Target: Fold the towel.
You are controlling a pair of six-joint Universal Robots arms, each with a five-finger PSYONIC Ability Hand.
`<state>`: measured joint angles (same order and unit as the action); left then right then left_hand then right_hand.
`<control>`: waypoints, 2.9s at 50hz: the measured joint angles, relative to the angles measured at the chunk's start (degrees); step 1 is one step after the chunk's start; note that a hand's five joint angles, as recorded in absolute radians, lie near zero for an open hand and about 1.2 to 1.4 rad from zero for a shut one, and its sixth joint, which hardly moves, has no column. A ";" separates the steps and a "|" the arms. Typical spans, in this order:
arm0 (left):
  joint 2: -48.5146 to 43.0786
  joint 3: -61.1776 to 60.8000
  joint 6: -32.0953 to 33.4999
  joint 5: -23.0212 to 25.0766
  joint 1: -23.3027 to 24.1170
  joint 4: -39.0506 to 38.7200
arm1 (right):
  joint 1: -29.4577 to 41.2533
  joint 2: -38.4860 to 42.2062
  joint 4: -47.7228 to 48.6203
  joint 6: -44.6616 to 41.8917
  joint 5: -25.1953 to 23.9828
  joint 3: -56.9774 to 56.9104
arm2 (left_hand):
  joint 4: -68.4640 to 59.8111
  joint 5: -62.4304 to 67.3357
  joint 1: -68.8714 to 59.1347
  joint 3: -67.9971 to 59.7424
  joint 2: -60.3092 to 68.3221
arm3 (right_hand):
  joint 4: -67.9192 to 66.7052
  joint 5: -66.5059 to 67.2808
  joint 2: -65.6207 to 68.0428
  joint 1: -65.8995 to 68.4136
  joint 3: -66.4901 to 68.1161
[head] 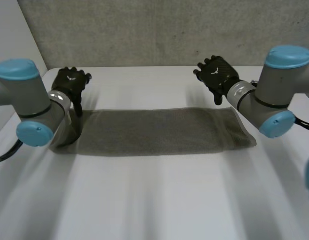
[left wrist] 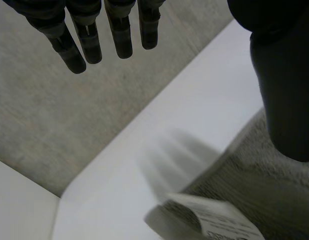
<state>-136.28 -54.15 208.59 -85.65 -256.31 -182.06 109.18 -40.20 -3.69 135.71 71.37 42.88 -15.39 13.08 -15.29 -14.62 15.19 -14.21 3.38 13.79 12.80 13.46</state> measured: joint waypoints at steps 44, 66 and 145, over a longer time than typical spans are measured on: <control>7.19 -27.57 0.60 3.06 -8.30 -11.28 | -13.08 -13.24 14.28 3.35 -0.13 44.23 | 0.00 -0.08 0.12 0.25 -0.25 | -58.18 59.12 58.06 59.61 58.72; 8.35 -28.71 -0.01 2.58 -8.64 -10.64 | -25.61 -16.03 10.88 2.02 3.60 42.75 | 0.00 -0.08 0.12 0.26 -0.25 | -61.99 62.28 58.98 61.42 62.68; 23.01 -36.54 -10.23 2.75 8.81 -12.08 | -2.05 -27.58 9.09 4.83 6.83 48.21 | -0.01 -0.28 0.22 0.26 -0.25 | -61.99 62.29 59.63 60.69 62.70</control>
<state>-113.27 -90.68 198.36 -82.90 -247.50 -194.15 107.13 -67.79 5.41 140.54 78.21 91.09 -15.40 12.80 -15.07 -14.36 14.94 -76.20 65.67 73.42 73.49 76.16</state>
